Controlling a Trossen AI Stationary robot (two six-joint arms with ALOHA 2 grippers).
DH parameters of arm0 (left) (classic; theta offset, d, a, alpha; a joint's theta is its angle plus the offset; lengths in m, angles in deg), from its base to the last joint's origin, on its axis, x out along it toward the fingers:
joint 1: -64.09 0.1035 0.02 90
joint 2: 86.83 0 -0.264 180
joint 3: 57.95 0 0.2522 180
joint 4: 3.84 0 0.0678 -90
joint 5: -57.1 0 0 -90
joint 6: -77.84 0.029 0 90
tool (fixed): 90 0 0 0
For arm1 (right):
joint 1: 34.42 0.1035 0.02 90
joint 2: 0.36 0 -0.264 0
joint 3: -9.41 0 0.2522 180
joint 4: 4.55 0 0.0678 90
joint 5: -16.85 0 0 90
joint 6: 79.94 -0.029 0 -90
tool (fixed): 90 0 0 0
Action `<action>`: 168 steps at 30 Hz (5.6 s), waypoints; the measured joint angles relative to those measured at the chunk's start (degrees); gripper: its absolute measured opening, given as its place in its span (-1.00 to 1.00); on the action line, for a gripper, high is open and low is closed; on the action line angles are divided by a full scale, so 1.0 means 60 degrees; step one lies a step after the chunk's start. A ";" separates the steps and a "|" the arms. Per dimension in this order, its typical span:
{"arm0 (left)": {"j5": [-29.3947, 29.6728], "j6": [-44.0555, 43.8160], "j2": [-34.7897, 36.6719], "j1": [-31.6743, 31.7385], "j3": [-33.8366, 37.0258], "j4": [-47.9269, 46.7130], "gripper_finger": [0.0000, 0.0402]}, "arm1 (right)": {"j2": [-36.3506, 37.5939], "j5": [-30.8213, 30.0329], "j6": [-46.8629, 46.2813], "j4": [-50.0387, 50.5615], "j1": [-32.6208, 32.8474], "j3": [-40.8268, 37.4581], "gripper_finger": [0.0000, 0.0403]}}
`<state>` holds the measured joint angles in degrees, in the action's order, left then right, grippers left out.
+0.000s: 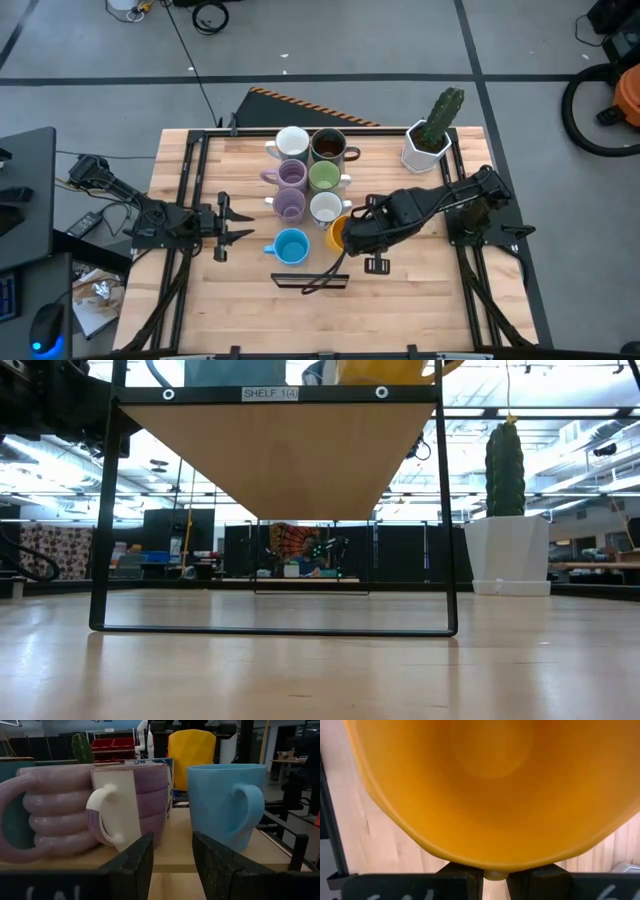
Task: Place coffee mugs
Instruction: Put the yellow mug on the shelf, then return to Home Position
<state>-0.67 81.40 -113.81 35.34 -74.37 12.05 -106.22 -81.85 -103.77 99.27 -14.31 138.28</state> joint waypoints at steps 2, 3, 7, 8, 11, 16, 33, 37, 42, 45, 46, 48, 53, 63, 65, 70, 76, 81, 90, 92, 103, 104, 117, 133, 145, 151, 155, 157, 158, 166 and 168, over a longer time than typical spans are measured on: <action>0.0000 -0.0024 0.0000 0.0000 0.0000 0.0001 -0.29 | 0.0000 -0.0090 0.0082 -0.0004 -0.0003 0.0000 -0.72; 0.0000 -0.0043 0.0000 0.0000 0.0000 0.0001 -0.29 | 0.0000 -0.0121 0.0147 -0.0010 -0.0003 0.0000 -0.72; 0.0002 -0.0049 0.0000 0.0004 0.0000 0.0003 -0.29 | 0.0000 -0.0192 0.0293 -0.0296 -0.0003 0.0000 -0.71; 0.0004 -0.0049 0.0000 0.0007 0.0000 0.0003 -0.29 | 0.0000 -0.0199 0.0344 -0.0343 -0.0003 0.0000 -0.71; 0.0004 -0.0049 0.0000 0.0007 0.0000 0.0004 -0.29 | 0.0000 -0.0104 0.0504 -0.0433 -0.0006 -0.0001 -0.71; 0.0007 -0.0009 0.0000 0.0007 0.0000 0.0006 -0.29 | 0.0000 0.0173 0.0548 -0.0859 0.0019 -0.0151 -0.71; 0.0011 0.0017 0.0000 0.0007 0.0000 0.0010 -0.29 | 0.0011 0.0715 0.0632 -0.1975 0.0020 -0.0903 -0.71; 0.0007 0.0017 0.0000 0.0007 0.0000 0.0010 -0.29 | 0.0011 0.0716 0.0676 -0.2146 0.0030 -0.0903 -0.71; 0.0007 0.0017 0.0002 0.0007 0.0000 0.0008 -0.29 | 0.0013 0.0713 0.0457 -0.2151 0.0027 -0.1030 -0.71; 0.0007 0.0020 0.0000 0.0007 0.0000 0.0006 -0.29 | 0.0011 0.0767 0.0297 -0.2062 0.0027 -0.1265 -0.71; 0.0007 0.0020 0.0000 0.0007 0.0000 0.0006 -0.29 | 0.0011 0.0822 0.0240 -0.2074 0.0026 -0.1357 -0.71; 0.0007 0.0020 0.0000 0.0007 0.0000 0.0006 -0.29 | 0.0011 0.0846 0.0177 -0.2043 0.0027 -0.1469 -0.71; 0.0007 0.0020 0.0002 0.0007 0.0000 0.0005 -0.29 | 0.0011 0.0859 0.0144 -0.2186 0.0027 -0.1548 -0.70; 0.0007 0.0020 0.0003 0.0004 0.0000 0.0003 -0.29 | 0.0018 0.0963 -0.0147 -0.2670 -0.0001 -0.1563 -0.47; 0.0007 0.0017 0.0004 0.0004 0.0000 0.0003 -0.29 | 0.0018 0.0964 -0.0309 -0.2670 -0.0003 -0.1563 -0.43; 0.0007 0.0020 0.0004 0.0004 0.0000 0.0003 -0.29 | 0.0018 0.1278 -0.0354 -0.2633 0.0001 -0.1563 -0.34; -0.0157 0.0020 0.0000 0.0004 0.0000 0.0003 -0.29 | 0.0186 0.1119 -0.0279 -0.2356 0.0001 -0.1563 -0.23; -0.0160 0.0024 0.0005 0.0004 0.0000 0.0032 -0.29 | 0.0418 0.0432 -0.0347 -0.1984 0.0172 -0.1563 -0.06; -0.0178 0.0012 -0.0004 0.0004 -0.0189 -0.0221 -0.29 | 0.1297 -0.1141 -0.0417 -0.1416 0.0632 -0.1811 0.19; -0.0177 0.0013 0.0000 0.0004 -0.0189 -0.0123 -0.29 | 0.1785 -0.1341 -0.0431 -0.1796 0.0675 -0.2354 0.20; -0.0649 0.0290 0.0000 0.0015 -0.0189 0.0325 -0.29 | 0.5406 -0.1335 0.0069 -0.6568 0.0329 -0.7424 0.12; -0.0648 0.0436 0.0006 0.0015 -0.0189 0.0393 -0.29 | 0.5683 -0.1327 0.0174 -0.6904 0.0246 -0.7815 0.11; -0.2015 0.0555 0.0892 0.1615 -0.0193 -0.0025 -0.29 | 0.8845 0.0181 0.1707 -1.1537 -0.1624 -1.2214 0.05; -0.3489 -0.1352 0.1810 0.4758 -0.0182 -0.1696 -0.30 | 1.0840 0.2549 0.3065 -1.5915 -0.4754 -1.5772 0.04; -0.3137 -0.1962 0.4244 0.4538 0.0357 -0.3103 -0.30 | 1.0968 0.3721 0.2217 -2.0349 -0.6435 -1.8168 0.04; -0.2943 -0.1976 0.4455 0.4029 0.0357 -0.3163 -0.30 | 1.0963 0.3759 0.2017 -2.1148 -0.6707 -1.8608 0.04; -0.2903 -0.1819 0.4453 0.3856 0.0361 -0.3125 -0.30 | 1.0963 0.3791 0.1765 -2.2082 -0.6745 -1.8891 0.04; -0.2909 -0.2109 0.4442 0.3780 0.0361 -0.3241 -0.30 | 1.0962 0.3794 0.1705 -2.2584 -0.6745 -1.9063 0.04; -0.2901 -0.2349 0.4437 0.3747 0.0361 -0.3269 -0.30 | 1.0963 0.3786 0.1677 -2.2746 -0.6744 -1.9132 0.04; -0.2907 -0.3236 0.4441 0.3621 0.0364 -0.3401 -0.30 | 1.0961 0.2764 0.1360 -2.2793 -0.6745 -1.9128 0.04; -0.2907 -0.3240 0.4441 0.3621 0.0364 -0.3425 -0.30 | 1.0961 0.2272 0.1072 -2.2790 -0.6745 -1.9128 0.04</action>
<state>-18.11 61.96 -87.17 57.06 -72.18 -8.50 -40.45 -68.21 -97.33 -37.47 -54.78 23.51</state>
